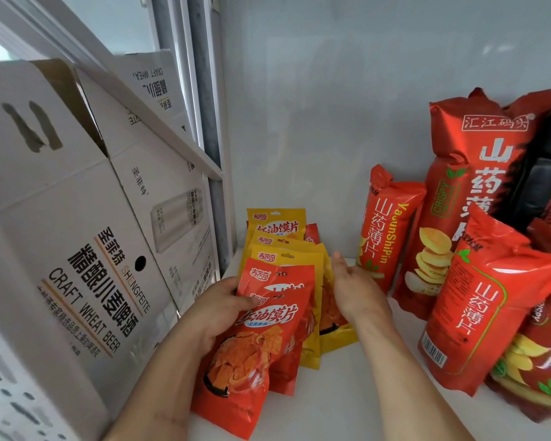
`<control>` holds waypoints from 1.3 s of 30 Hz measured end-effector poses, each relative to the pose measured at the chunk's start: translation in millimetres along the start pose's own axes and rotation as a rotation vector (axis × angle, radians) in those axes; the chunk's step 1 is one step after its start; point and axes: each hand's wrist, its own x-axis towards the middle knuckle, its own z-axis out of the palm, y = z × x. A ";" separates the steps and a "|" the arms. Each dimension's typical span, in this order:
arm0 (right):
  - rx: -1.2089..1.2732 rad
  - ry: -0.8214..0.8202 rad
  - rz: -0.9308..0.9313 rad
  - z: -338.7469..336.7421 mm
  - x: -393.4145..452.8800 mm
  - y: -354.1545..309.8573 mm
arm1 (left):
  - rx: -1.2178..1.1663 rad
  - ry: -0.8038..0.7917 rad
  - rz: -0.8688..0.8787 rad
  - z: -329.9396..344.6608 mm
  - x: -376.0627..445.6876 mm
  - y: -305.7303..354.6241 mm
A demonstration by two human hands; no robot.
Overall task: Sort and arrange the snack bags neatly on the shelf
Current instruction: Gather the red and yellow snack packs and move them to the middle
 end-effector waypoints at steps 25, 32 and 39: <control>0.797 -0.222 0.063 13.8 -3.0 0.0 | 0.002 0.076 0.024 0.7 -19.4 -1.6; 0.897 -0.280 0.043 14.7 -7.4 -0.6 | -0.001 0.151 -0.017 4.2 -34.1 -6.1; 0.939 -0.085 -0.067 9.8 -14.4 -1.0 | -0.070 0.253 0.047 11.2 -56.9 -9.9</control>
